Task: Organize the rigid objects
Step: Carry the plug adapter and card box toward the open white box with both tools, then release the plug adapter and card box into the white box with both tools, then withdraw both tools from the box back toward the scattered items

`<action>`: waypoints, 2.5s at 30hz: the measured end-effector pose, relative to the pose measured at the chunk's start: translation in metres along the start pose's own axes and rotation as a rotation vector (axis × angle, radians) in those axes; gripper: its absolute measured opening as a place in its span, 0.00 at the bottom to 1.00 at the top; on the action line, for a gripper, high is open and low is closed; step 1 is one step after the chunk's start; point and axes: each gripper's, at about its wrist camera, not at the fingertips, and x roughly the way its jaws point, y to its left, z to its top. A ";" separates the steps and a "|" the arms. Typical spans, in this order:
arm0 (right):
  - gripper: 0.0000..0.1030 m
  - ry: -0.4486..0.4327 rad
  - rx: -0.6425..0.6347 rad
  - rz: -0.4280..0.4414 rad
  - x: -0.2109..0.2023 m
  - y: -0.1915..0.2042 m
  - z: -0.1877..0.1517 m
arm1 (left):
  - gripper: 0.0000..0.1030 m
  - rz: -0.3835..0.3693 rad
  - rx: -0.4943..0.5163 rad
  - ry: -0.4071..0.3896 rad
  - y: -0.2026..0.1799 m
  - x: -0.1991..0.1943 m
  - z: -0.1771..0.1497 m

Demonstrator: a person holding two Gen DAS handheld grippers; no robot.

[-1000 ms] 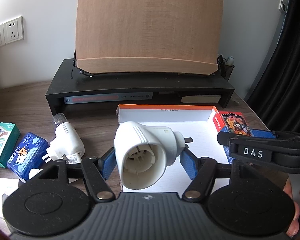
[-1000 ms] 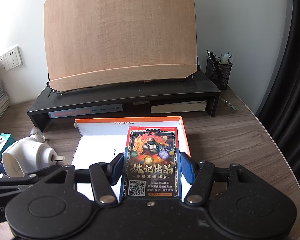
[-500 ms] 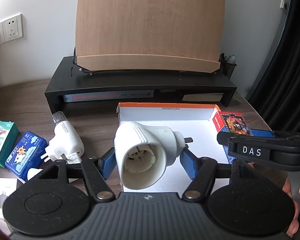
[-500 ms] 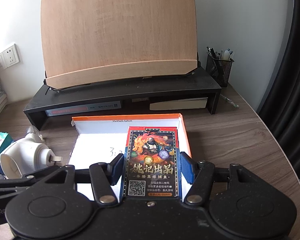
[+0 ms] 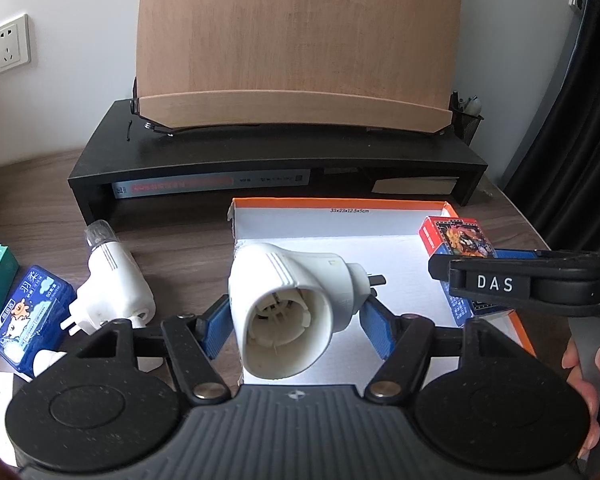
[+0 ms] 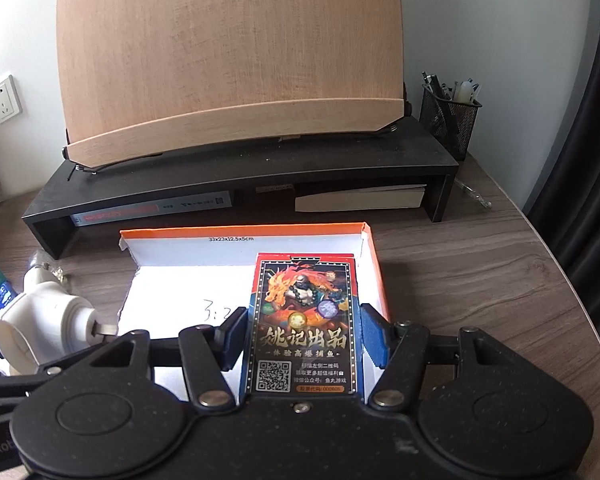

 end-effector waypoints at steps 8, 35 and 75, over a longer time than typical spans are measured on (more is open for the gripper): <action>0.70 0.025 -0.040 -0.006 0.033 -0.003 0.013 | 0.67 -0.005 -0.006 0.019 0.003 0.022 0.006; 0.77 -0.144 0.027 -0.013 -0.069 -0.028 -0.012 | 0.96 0.014 0.003 0.019 -0.027 0.016 0.026; 0.86 -0.174 -0.095 0.185 -0.123 0.066 -0.043 | 1.00 0.243 -0.208 -0.053 0.048 -0.110 -0.022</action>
